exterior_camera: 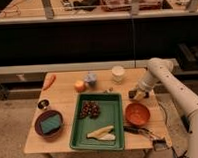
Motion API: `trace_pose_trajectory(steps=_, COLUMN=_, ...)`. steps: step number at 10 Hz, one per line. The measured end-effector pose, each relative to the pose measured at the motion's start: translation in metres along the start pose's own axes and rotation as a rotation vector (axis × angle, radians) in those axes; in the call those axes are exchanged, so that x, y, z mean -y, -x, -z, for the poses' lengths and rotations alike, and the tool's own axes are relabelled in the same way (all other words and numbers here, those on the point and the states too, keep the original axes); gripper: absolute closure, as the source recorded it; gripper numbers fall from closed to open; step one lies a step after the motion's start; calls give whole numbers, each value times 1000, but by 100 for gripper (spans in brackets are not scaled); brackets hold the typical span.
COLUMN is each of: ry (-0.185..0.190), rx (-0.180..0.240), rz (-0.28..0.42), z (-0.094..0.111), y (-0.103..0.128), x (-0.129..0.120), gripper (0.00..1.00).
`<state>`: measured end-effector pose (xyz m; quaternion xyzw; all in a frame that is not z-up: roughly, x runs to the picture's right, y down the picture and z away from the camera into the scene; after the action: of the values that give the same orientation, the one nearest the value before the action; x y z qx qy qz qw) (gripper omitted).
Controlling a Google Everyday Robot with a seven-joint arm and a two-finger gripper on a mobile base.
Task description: Wipe table surface with eraser
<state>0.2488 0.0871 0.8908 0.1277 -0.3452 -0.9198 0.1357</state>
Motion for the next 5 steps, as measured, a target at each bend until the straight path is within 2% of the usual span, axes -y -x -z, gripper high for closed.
trace_pose_trajectory(steps=2, ry=5, rx=-1, rz=-2, z=27, y=-10, x=-2, gripper=100)
trace_pose_trajectory(steps=4, ry=-1, rx=-3, rz=-9, z=36, y=-12, x=-6, gripper=100)
trace_pose_trajectory(steps=5, ry=-5, rx=-5, rz=-4, z=34, y=-15, x=-10, gripper=100)
